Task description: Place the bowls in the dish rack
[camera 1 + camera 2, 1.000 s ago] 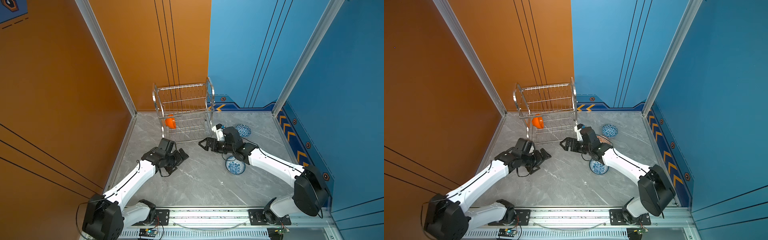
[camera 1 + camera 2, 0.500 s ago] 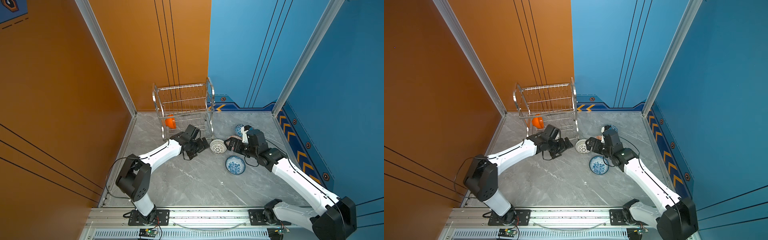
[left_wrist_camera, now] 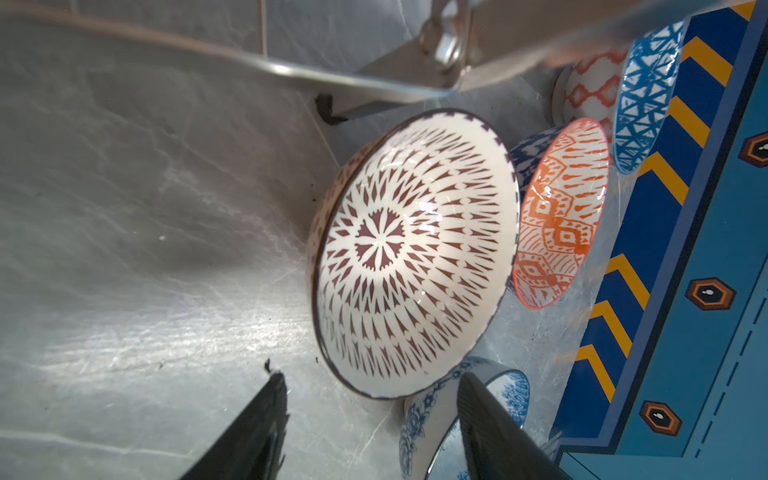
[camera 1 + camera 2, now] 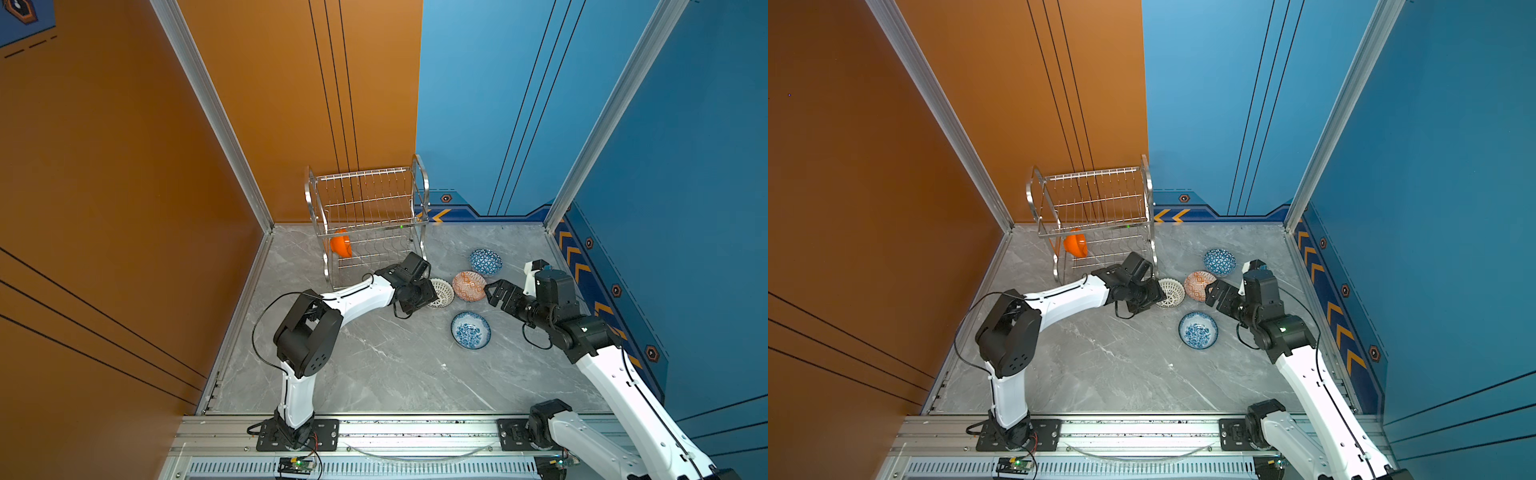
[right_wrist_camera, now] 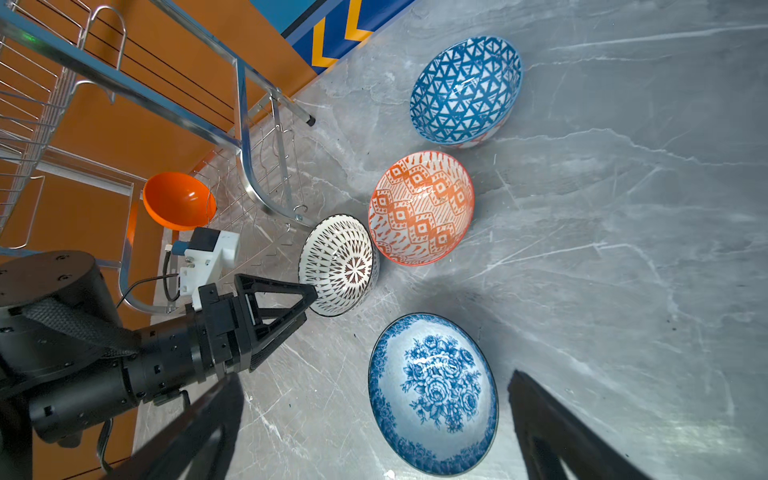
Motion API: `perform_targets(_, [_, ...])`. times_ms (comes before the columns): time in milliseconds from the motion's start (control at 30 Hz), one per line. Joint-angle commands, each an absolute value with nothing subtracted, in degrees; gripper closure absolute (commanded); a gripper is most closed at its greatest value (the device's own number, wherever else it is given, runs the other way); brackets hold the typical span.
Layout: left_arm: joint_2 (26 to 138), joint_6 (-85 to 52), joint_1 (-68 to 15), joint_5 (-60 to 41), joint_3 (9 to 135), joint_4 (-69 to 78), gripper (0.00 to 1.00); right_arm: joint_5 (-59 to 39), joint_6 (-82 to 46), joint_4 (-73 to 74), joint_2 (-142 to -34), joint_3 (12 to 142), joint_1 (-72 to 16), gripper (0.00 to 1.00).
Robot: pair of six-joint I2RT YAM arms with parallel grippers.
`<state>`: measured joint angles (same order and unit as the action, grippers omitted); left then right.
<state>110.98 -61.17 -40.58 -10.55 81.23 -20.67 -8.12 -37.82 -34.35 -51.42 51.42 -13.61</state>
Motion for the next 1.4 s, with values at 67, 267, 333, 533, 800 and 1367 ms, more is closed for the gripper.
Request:
perform_targets(67, [112.98,-61.39,-40.60,-6.76,82.57,-22.15,0.38,-10.59,-35.96,-37.95,-50.57,50.71,-12.18,0.00])
perform_targets(267, [115.92,-60.82,-41.03,-6.24,85.15,-22.23,0.51,-11.25,-35.58,-38.71,-50.37,50.80,-12.02,0.00])
perform_targets(333, [116.10,-61.08,-41.04,-5.93,84.96,-22.23,0.56,-11.34,-35.31,-39.01,-50.19,50.71,-11.97,0.00])
perform_targets(533, [116.19,-60.65,-41.02,-5.99,84.28,-22.23,0.71,-11.07,-34.72,-39.20,-49.24,50.20,-11.68,0.00])
perform_targets(800, [116.78,-59.04,-41.10,-6.40,84.20,-24.18,0.82,-10.99,-33.86,-39.11,-49.79,50.45,-11.08,0.00])
perform_targets(1367, [106.13,-58.97,-40.54,-4.33,76.84,-26.98,1.00,-11.67,-35.05,-35.71,-52.00,49.17,-11.21,0.00])
